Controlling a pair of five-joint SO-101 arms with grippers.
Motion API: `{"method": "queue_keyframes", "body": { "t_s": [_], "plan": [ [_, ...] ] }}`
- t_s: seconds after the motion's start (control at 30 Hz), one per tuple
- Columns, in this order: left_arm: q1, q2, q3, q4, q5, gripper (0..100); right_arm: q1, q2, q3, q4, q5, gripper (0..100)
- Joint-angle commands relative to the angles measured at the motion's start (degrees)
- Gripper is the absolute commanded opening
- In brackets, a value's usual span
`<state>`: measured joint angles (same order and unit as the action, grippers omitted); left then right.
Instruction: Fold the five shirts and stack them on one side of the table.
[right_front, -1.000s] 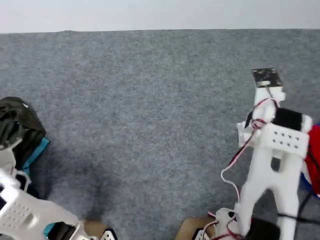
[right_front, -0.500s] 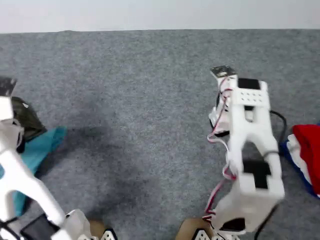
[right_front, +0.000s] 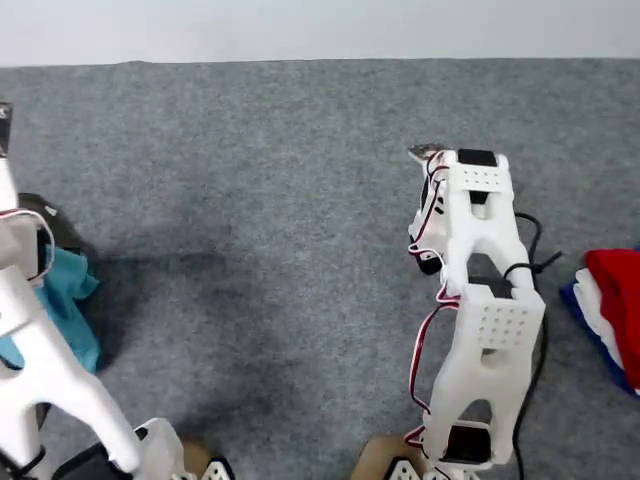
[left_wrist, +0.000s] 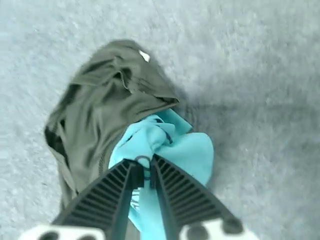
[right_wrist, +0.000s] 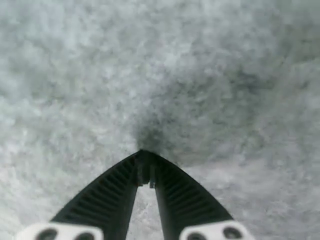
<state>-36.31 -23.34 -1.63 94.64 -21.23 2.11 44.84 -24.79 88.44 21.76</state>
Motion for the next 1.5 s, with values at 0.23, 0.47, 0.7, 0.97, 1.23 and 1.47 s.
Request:
{"method": "queue_keyframes", "body": {
  "t_s": [0.23,0.47,0.7,0.97,1.23,1.47],
  "plan": [
    [0.53,-1.93,-3.82,-0.79,0.62,0,6.20,0.40,0.35,8.92,4.22,0.9],
    [0.53,-1.93,-3.65,-0.79,0.62,0,12.18,0.31,0.35,12.18,7.82,0.9],
    [0.62,-1.85,-3.56,-0.79,0.62,0,15.60,-0.22,0.35,12.62,9.23,0.9],
    [0.88,-1.85,-3.56,-0.79,0.62,0,6.29,-12.00,-0.62,13.05,8.70,0.9],
    [5.71,-1.93,-3.47,0.88,2.55,0,-10.59,-15.69,-0.26,6.73,8.70,0.9],
    [5.80,-1.93,-3.47,0.79,3.52,0,-13.76,-7.25,-0.62,-6.64,8.70,0.9]
  ]
}}
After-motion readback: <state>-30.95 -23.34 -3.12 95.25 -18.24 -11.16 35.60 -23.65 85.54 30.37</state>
